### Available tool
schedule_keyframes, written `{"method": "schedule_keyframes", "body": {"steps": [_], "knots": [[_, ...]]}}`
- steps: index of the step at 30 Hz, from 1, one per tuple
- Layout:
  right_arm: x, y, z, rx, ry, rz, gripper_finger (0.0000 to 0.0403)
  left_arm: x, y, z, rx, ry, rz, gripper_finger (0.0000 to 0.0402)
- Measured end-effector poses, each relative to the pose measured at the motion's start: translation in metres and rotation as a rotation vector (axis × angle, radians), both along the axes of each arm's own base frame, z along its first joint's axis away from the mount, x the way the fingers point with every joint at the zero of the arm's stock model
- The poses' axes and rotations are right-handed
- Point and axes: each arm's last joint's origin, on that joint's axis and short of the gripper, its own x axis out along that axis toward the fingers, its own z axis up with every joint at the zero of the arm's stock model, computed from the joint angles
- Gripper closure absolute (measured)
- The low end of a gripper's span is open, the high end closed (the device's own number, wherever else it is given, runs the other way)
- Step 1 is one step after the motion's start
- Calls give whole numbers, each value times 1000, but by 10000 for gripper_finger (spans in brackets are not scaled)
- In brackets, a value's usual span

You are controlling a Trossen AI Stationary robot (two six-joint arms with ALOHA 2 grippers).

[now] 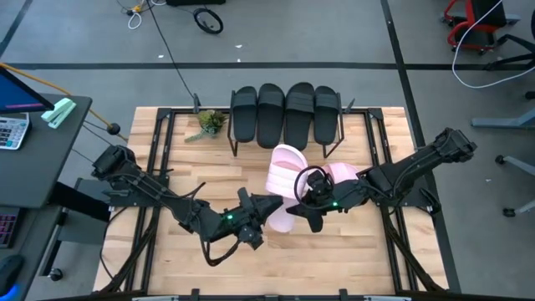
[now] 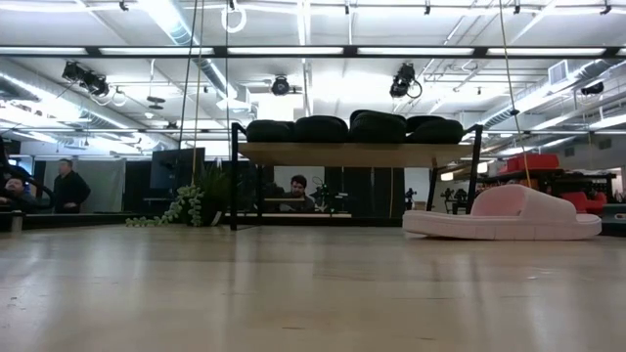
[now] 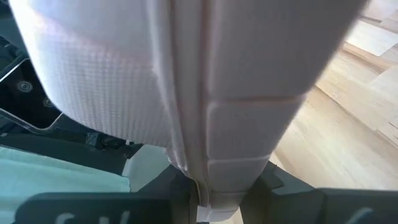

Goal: Pick and place slides into the shelf
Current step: Put the pink slide under the shelf

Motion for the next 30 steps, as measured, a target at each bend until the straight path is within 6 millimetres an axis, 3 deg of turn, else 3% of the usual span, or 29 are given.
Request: {"method": "schedule_keyframes", "body": {"steps": [13, 22, 26, 30], "knots": [[0, 0, 0, -1, -3, 15, 324, 4, 11, 6, 30, -32, 37, 280], [1, 0, 1, -15, -7, 31, 316, 10, 26, 9, -38, -85, 73, 282], [1, 0, 1, -42, -14, 43, 309, 10, 25, 9, -47, -96, 71, 314], [1, 0, 1, -46, -19, 48, 295, 8, 21, 9, -50, -95, 59, 382]]}}
